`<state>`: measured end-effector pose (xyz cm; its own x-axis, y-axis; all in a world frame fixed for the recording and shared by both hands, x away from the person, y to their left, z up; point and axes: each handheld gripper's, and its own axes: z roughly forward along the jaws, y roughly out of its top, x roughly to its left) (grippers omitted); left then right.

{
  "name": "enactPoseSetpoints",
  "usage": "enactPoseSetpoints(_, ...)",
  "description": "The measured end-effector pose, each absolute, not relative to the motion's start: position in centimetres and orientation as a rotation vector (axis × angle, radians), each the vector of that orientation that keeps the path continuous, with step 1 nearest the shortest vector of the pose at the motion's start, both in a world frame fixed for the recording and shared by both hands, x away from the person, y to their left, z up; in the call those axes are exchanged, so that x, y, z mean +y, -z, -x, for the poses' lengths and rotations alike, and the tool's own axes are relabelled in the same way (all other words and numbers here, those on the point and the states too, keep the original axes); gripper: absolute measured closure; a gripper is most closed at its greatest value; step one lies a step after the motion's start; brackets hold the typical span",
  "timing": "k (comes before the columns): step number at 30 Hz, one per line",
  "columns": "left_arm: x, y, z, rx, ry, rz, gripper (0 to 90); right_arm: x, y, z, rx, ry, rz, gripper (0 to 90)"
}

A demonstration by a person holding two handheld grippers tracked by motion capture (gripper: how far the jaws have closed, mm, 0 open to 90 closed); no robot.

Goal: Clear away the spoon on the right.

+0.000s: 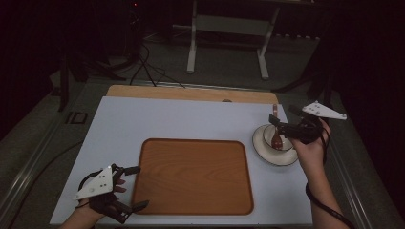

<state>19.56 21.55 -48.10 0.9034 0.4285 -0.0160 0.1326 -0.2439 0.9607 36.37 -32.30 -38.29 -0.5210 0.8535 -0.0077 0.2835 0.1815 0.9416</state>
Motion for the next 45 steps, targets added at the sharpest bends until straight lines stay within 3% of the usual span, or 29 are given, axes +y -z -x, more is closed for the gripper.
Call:
enactPoseSetpoints(7,21.5,48.2,-19.6,0.421,-0.293,-1.818,2.4,-33.6,40.3,-38.7,1.901,-1.260,-1.224,15.2)
enactPoseSetpoints(20,21.6,48.3,-19.6,0.425,-0.293,-1.824,2.5,-34.6,42.9,-42.5,1.933,-1.146,-1.420,31.8)
enactPoseSetpoints(28,21.5,48.4,-19.7,0.426,-0.289,-1.832,2.5,-35.0,44.3,-44.1,1.955,-1.070,-1.513,35.0)
enactPoseSetpoints(43,21.5,48.5,-19.7,0.425,-0.292,-1.839,2.5,-34.0,46.3,-46.5,1.977,-0.867,-1.626,50.7)
enactPoseSetpoints(45,21.5,48.5,-19.7,0.427,-0.292,-1.838,2.5,-33.8,46.6,-46.6,1.977,-0.832,-1.635,55.9)
